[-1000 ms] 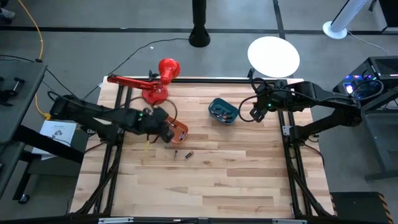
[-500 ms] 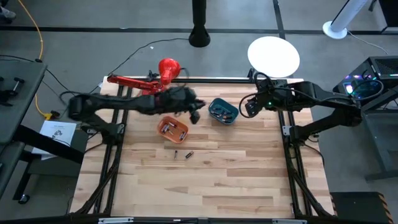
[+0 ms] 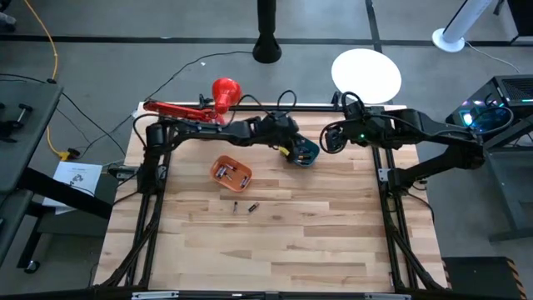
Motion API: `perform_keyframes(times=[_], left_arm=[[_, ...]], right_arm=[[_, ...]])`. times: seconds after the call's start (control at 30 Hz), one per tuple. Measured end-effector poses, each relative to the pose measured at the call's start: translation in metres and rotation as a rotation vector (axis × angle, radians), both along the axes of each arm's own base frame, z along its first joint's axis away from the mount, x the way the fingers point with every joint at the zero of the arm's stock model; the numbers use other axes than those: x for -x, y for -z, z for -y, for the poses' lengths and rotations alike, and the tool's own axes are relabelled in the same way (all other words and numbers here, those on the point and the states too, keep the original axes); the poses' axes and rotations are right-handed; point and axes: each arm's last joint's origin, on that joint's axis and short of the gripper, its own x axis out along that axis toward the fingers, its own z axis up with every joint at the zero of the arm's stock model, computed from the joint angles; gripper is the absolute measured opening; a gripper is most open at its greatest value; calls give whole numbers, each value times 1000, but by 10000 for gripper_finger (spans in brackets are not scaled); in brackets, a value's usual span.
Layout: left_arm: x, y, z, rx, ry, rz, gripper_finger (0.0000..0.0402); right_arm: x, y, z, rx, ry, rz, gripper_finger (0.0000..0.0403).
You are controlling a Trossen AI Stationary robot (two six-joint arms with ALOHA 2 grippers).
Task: Sort batteries
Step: Put the black battery into the blue bin
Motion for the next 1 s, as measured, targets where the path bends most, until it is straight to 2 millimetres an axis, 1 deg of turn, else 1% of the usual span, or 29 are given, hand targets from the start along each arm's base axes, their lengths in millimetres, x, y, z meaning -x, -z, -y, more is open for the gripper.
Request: perform_keyframes(times=[0.13,0.2,0.23,0.27,0.33,0.37,0.43,0.5,0.57,0.63,0.73,0.77,0.83,0.9,0.97,1.0], left_arm=[[-2,-10,0,-27,19,-11,192],[3,-23,2,3,22,-36,215],[7,-29,4,28,35,-66,222],[12,-39,6,45,55,-62,225],[26,-55,17,92,87,-118,227],[33,-59,25,115,110,-164,224],[43,-64,49,130,160,-228,216],[56,-60,79,138,193,-276,205],[69,-57,109,127,194,-248,195],[85,-45,140,127,183,-255,187],[107,-14,176,117,141,-320,180],[112,-6,184,100,129,-333,180],[116,2,194,79,113,-327,180],[117,13,200,74,113,-364,180],[116,31,203,70,115,-436,180],[115,35,204,69,113,-455,180]], right_arm=[[0,0,0,13,-14,-14,204],[0,0,0,21,-25,-24,204],[0,0,0,24,-31,-29,204],[1,0,0,29,-37,-37,204],[1,1,0,40,-55,-54,204],[1,1,0,47,-65,-64,204],[1,1,0,56,-85,-82,204],[1,1,0,59,-102,-91,204],[1,1,0,62,-114,-101,204],[2,2,-1,64,-121,-111,204],[2,2,-1,58,-127,-117,204],[2,2,-1,58,-128,-119,204],[2,2,-1,62,-139,-126,204],[2,2,-1,68,-147,-132,204],[2,2,-1,68,-149,-133,204],[2,2,-1,70,-150,-134,204]])
